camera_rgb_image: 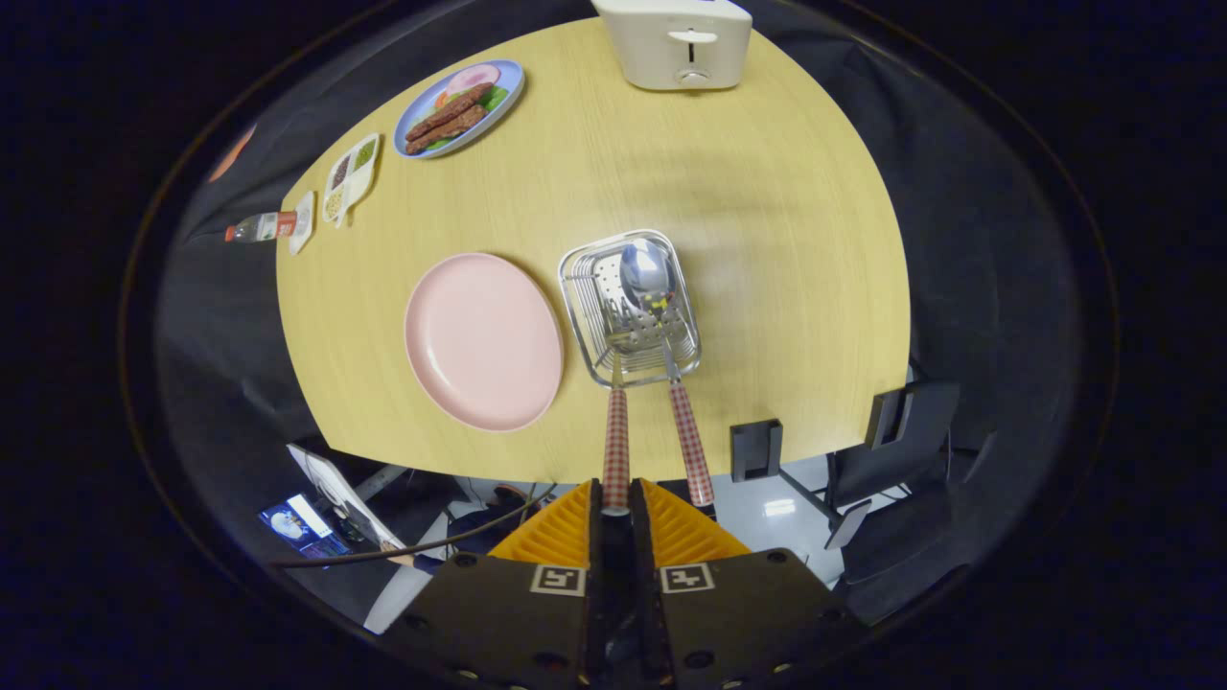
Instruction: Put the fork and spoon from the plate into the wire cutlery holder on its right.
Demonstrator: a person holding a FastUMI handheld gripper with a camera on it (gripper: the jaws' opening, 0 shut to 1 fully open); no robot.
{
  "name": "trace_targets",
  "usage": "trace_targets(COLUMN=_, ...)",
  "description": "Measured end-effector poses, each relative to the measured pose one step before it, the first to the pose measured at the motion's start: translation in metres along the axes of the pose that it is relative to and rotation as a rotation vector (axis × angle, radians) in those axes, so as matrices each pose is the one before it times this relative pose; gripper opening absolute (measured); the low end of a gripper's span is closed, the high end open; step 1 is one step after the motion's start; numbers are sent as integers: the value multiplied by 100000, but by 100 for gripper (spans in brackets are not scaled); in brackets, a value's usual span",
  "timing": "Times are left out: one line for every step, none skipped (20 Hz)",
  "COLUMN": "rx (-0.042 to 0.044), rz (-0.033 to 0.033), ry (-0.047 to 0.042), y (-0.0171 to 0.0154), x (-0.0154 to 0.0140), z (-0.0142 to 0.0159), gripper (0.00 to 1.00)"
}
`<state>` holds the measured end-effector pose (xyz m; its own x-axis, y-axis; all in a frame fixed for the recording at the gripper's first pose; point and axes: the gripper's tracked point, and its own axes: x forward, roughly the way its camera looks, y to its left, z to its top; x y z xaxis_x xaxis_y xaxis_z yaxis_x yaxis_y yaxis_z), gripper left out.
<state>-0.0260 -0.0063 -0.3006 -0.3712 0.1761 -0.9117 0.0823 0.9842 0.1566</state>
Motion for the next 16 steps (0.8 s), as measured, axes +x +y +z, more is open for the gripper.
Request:
trace_targets(rx=-263, rz=567, ry=-417, y=89, x=-111, z=200, gripper=24)
trace_targets(rx=-810, rz=249, ry=-713, y=94, x=-66, z=218, gripper=28)
trace_targets(rx=-997, rz=11, ry=-787, y=45, x=-151, z=143, gripper=37)
trace_targets(rx=-682, rz=229, ry=-1165, y=141, x=-152, z=88, gripper=44)
trace_targets(rx=-530, rz=808, ry=-1210, y=203, x=-170, z=35, gripper=51)
trace_targets(rx=-684, rz=631, ry=-1426, y=173, x=-209, z=151, gripper=58)
trace_targets(rx=-1050, rz=544, ry=-1907, y=149, x=-167, z=98, gripper=65)
trace_targets(rx=-1214, rz=27, ry=-1960, y=25, x=-182, z=77, gripper=72)
trace_targets(rx=-974, rz=-71, ry=-1612, y=52, x=-127, z=-85, gripper=74)
trace_targets(rx=-774, rz=178, ry=-1210, y=-13, x=-168, z=-172, gripper=75)
trace_targets(rx=-689, rz=354, ry=-998, y=94, x=-178, z=-287, gripper=76)
trace_targets(rx=-713, rz=834, ry=-1569, y=135, x=-208, z=-155, gripper=76)
trace_targets(rx=-962, rz=456, ry=-2362, y=139, x=-207, z=-77, gripper=79)
trace_targets(rx=-1372, rz=312, ry=-2670, y=147, x=-281, z=-10, gripper=81)
trace_targets(rx=-1751, rz=76, ry=-3632, y=222, x=-335, z=110, gripper=83)
trace_targets(rx=-1859, rz=-729, ry=-4807, y=207, x=-493, z=320, gripper=86)
